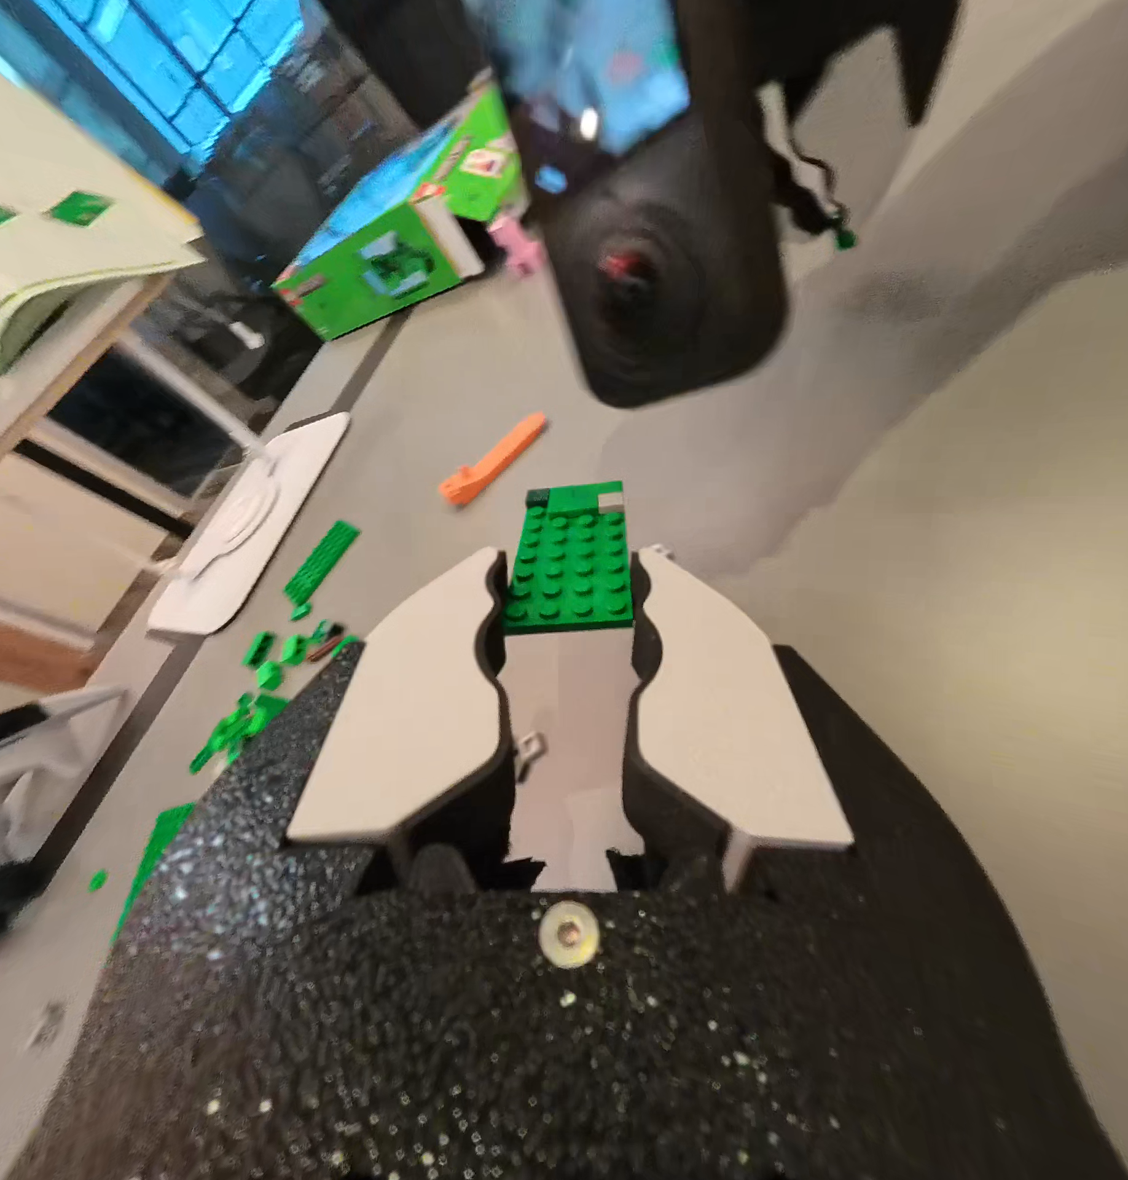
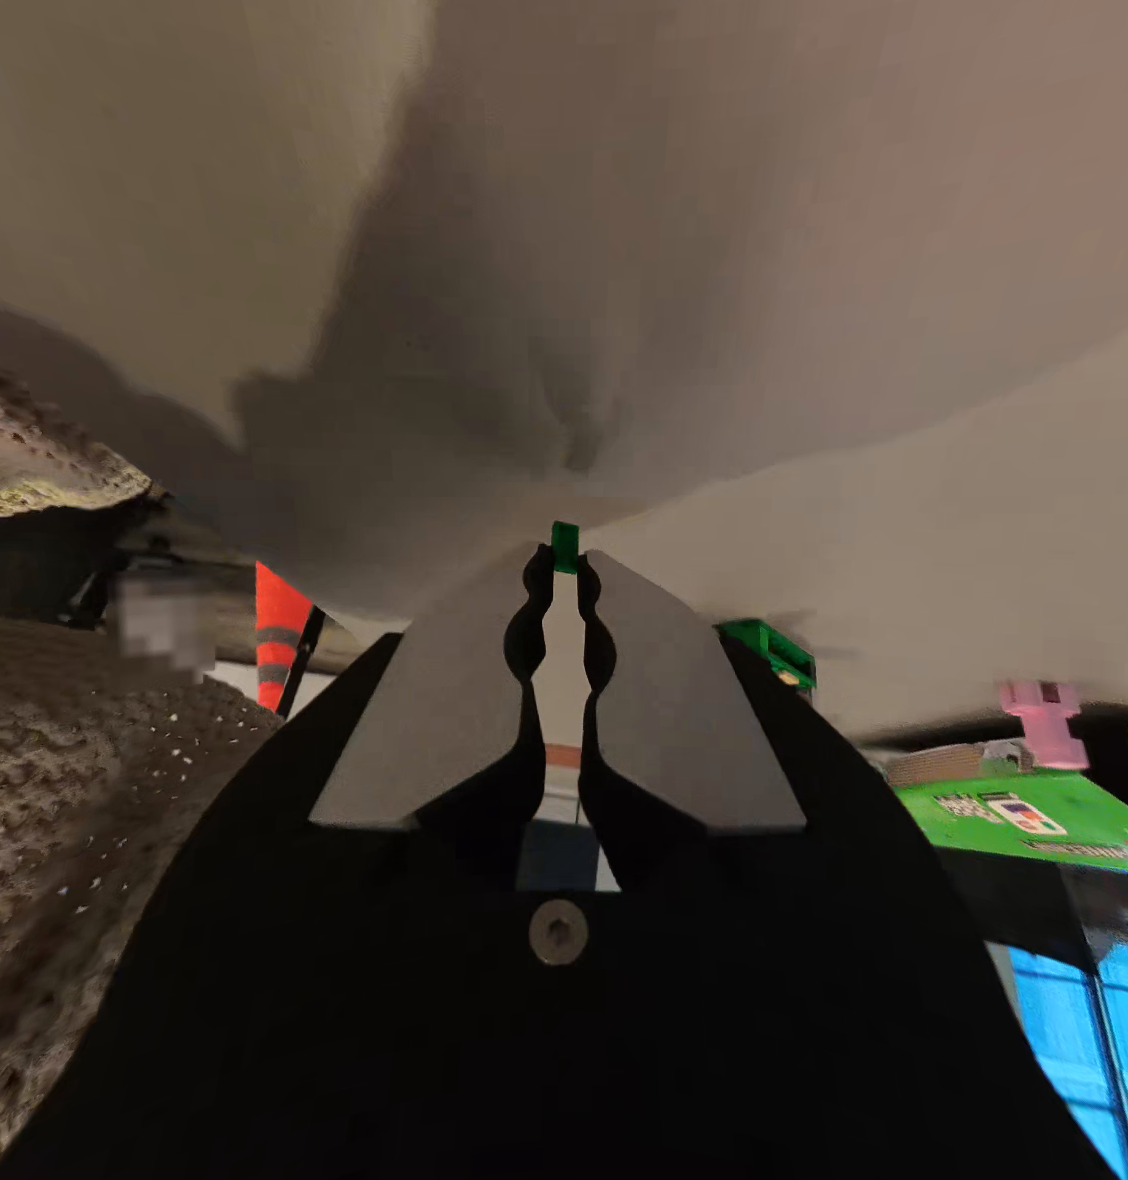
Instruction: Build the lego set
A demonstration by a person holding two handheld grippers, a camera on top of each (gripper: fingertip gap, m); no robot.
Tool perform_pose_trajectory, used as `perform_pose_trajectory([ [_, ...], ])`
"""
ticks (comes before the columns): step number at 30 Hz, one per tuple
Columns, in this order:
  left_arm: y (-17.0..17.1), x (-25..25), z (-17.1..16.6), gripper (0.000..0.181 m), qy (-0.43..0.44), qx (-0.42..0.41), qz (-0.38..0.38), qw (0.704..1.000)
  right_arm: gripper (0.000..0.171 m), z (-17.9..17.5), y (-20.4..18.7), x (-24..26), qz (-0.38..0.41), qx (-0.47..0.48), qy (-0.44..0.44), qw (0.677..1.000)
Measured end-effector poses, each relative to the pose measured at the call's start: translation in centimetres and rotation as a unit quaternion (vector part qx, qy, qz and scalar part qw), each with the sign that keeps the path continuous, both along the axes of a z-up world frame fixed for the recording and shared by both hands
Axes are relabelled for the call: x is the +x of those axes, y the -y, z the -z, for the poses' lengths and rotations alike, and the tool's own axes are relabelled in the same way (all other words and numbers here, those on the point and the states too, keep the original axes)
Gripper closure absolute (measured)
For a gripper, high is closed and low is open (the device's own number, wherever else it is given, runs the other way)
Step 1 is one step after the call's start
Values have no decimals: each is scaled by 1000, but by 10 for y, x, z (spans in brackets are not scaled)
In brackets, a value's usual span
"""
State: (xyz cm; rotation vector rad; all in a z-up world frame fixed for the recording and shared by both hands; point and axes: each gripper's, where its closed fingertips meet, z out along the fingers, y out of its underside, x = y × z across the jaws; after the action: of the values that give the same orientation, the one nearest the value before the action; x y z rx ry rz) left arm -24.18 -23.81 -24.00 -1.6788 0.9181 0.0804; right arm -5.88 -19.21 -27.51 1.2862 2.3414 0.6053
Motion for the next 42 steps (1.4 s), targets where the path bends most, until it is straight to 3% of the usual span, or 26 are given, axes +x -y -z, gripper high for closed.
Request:
perform_pose_trajectory([
  [4, -9, -32, -14, 145, 25, 29, -61, 997, 164, 10, 5, 0, 13, -11, 39, 999],
  [10, -12, -46, -18, 146, 52, 33, -79, 995, 165, 20, 10, -19, 31, -26, 2, 999],
  [13, -11, -40, -15, 145, 41, 31, -62, 997, 144, 16, 10, -31, 47, -42, -108, 992],
  [15, -7, -28, -13, 146, 35, 29, -33, 998, 134, 8, 12, -38, 65, -72, -219, 971],
  [19, 8, 7, -5, 145, 37, 6, 59, 998, 147, 8, 10, -33, 55, -115, -415, 901],
  [22, 21, 31, 1, 146, 59, -29, 123, 990, 150, 12, 8, -25, 35, -130, -468, 874],
  [25, 29, 41, 3, 146, 84, -51, 158, 983, 156, 14, 9, -24, 12, -167, -477, 863],
  [34, 35, 48, 4, 146, 109, -66, 189, 974, 164, 21, 9, -31, 11, -199, -436, 878],
  [36, 35, 50, 5, 146, 106, -62, 188, 974, 164, 9, 12, -46, 9, -199, -472, 859],
  [40, 35, 54, 3, 146, 99, -43, 186, 977, 164, -40, 42, -93, 19, -239, -577, 781],
  [42, 36, 55, 2, 146, 99, -32, 186, 977, 164, -54, 57, -106, 7, -251, -600, 760],
])
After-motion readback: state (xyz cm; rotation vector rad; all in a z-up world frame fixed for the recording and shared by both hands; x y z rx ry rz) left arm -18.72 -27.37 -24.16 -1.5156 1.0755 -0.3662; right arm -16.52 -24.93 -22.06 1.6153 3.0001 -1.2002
